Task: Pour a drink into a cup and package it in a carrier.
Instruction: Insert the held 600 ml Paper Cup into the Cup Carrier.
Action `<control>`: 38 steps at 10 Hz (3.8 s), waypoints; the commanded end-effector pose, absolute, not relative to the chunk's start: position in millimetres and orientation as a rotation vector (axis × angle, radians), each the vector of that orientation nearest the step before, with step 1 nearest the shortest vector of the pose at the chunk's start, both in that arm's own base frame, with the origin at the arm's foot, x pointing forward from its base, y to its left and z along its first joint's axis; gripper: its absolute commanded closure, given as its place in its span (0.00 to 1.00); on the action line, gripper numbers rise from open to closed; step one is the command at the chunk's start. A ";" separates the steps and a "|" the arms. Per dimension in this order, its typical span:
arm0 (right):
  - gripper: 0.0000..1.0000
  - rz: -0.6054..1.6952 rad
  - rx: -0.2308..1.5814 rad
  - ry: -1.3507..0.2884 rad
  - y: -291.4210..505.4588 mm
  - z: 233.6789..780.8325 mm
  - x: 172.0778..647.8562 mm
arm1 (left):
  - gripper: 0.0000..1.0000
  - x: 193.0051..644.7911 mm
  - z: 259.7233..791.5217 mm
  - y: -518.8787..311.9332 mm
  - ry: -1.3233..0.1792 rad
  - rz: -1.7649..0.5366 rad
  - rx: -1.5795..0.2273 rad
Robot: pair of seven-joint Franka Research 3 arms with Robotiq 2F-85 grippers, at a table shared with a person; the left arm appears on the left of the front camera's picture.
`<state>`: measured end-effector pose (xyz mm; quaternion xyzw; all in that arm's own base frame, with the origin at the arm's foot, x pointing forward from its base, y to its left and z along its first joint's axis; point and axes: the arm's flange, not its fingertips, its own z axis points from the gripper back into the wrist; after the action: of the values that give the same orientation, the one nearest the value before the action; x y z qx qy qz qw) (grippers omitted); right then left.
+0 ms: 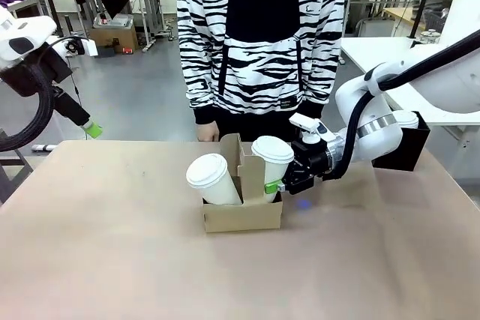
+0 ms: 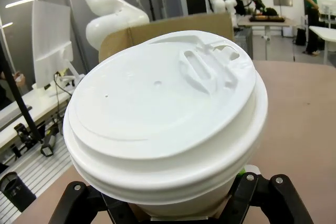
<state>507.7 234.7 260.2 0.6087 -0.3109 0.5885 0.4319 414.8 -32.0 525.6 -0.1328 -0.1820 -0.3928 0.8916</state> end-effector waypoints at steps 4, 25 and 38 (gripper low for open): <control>0.20 1.512 1.386 -0.712 238.9 269.7 500.1 | 0.00 415.2 528.8 -32.3 -0.372 -0.804 -0.260; 0.00 0.646 0.453 -0.734 21.5 395.5 405.3 | 0.00 415.2 528.8 -32.3 -0.372 -0.804 -0.260; 0.00 0.646 0.453 -0.734 21.5 395.5 405.3 | 0.00 415.2 528.8 -32.3 -0.372 -0.804 -0.260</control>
<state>406.6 21.6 396.7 0.2120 -0.3523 0.3039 0.8594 415.4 -32.0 527.0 -0.1316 -0.1829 -0.3928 0.8916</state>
